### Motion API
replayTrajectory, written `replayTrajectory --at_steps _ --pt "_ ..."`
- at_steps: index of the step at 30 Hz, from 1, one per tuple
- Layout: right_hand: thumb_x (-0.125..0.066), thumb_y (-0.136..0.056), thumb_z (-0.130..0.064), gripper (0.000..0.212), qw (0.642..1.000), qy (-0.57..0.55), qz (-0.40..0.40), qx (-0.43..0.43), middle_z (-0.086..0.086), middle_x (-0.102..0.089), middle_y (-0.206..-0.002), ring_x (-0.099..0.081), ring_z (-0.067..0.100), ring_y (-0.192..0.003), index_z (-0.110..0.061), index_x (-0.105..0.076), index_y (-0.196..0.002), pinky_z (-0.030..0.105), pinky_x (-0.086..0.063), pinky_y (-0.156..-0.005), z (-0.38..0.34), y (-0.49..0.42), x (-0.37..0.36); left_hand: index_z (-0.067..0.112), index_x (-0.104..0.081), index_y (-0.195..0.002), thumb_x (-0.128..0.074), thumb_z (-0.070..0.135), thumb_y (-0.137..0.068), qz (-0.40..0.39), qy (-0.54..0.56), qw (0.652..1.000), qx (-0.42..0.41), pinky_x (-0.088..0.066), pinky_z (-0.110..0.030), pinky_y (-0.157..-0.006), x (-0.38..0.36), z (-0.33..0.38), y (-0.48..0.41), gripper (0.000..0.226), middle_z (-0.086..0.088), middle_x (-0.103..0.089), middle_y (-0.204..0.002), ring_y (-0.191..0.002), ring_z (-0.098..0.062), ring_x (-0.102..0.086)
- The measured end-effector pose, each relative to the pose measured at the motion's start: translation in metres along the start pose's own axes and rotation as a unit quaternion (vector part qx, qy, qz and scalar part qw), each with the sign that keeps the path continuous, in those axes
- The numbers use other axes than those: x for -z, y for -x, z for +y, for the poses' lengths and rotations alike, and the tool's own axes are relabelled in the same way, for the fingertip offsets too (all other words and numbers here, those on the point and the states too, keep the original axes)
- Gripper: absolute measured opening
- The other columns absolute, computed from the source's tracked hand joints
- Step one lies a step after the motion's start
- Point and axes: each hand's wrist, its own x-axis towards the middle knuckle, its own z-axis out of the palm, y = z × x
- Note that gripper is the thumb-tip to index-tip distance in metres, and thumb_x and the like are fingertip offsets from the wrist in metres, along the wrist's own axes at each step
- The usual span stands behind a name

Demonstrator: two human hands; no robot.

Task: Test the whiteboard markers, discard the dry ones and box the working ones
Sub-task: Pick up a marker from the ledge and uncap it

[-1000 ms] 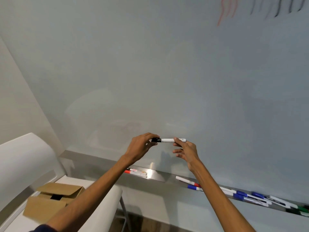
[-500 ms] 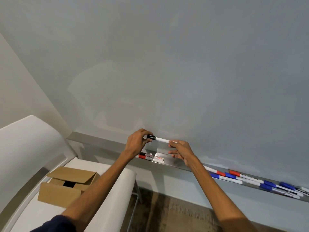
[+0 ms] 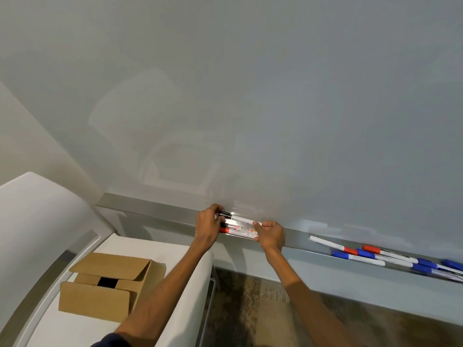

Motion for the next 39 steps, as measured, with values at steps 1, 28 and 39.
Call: replayTrajectory --at_steps 1,28,39 --pt "-0.080 -0.083 -0.027 0.023 1.000 0.007 0.009 0.004 0.008 -0.072 -0.082 -0.065 0.016 -0.050 -0.013 -0.063 -0.089 0.025 -0.050 -0.052 0.002 -0.002 -0.002 0.009 -0.066 -0.116 -0.066 0.001 -0.089 0.003 0.005 1.000 0.006 -0.056 -0.036 -0.091 -0.002 -0.001 0.000 0.028 -0.009 -0.072 -0.109 -0.102 -0.024 -0.068" --pt "-0.066 -0.093 -0.022 0.007 0.983 0.155 0.023 0.096 0.001 -0.072 -0.092 -0.064 0.018 -0.084 -0.016 -0.071 -0.095 0.027 -0.050 -0.073 0.026 -0.016 -0.012 0.005 -0.061 -0.128 -0.054 0.000 -0.096 0.007 0.007 1.000 -0.025 -0.049 -0.032 -0.096 -0.019 -0.007 0.028 0.034 -0.014 -0.067 -0.120 -0.109 -0.027 -0.065" --pt "-0.062 -0.096 -0.018 0.009 0.985 0.137 0.031 0.101 0.004 -0.071 -0.090 -0.065 0.021 -0.084 -0.014 -0.070 -0.095 0.028 -0.053 -0.072 0.031 -0.018 0.011 0.003 -0.062 -0.121 -0.054 -0.001 -0.095 0.055 0.003 0.998 -0.036 -0.053 -0.041 -0.095 -0.020 -0.004 0.035 0.027 -0.015 -0.069 -0.109 -0.099 -0.030 -0.066"
